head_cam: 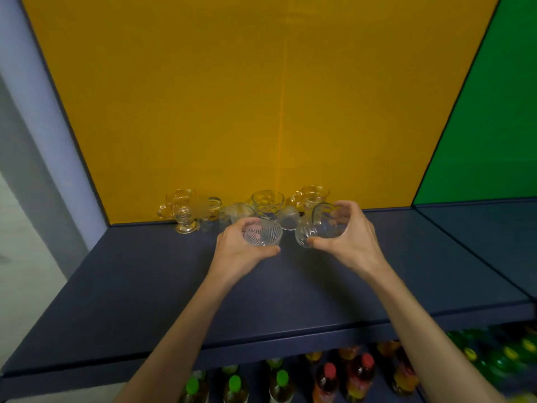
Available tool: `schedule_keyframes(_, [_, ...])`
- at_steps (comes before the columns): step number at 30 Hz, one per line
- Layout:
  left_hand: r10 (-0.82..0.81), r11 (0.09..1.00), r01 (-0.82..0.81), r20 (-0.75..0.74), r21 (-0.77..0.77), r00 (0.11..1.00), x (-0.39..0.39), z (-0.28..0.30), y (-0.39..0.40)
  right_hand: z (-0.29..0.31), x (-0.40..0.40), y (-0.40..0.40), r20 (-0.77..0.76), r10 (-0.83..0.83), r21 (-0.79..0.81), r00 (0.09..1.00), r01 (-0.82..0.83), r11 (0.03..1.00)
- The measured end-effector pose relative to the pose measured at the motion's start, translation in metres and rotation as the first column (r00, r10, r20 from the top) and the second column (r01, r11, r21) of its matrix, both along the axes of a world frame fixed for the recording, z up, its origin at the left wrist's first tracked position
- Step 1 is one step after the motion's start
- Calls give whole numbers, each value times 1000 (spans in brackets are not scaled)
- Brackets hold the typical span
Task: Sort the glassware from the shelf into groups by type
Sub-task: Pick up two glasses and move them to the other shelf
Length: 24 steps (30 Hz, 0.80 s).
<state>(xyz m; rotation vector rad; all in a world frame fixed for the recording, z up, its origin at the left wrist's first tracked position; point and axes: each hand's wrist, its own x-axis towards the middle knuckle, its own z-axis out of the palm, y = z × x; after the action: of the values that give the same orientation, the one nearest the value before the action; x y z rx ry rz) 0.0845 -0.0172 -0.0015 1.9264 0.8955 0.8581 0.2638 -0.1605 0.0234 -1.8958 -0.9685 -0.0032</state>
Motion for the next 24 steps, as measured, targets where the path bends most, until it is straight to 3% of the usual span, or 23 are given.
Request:
schedule_keyframes(14, [-339, 935, 336, 7, 110, 941, 119, 21, -93, 5, 71, -130, -75, -253, 49, 965, 257, 965])
schedule_keyframes(24, [-396, 908, 406, -101, 102, 913, 253, 32, -243, 1, 176, -283, 2, -439, 32, 899, 439, 898])
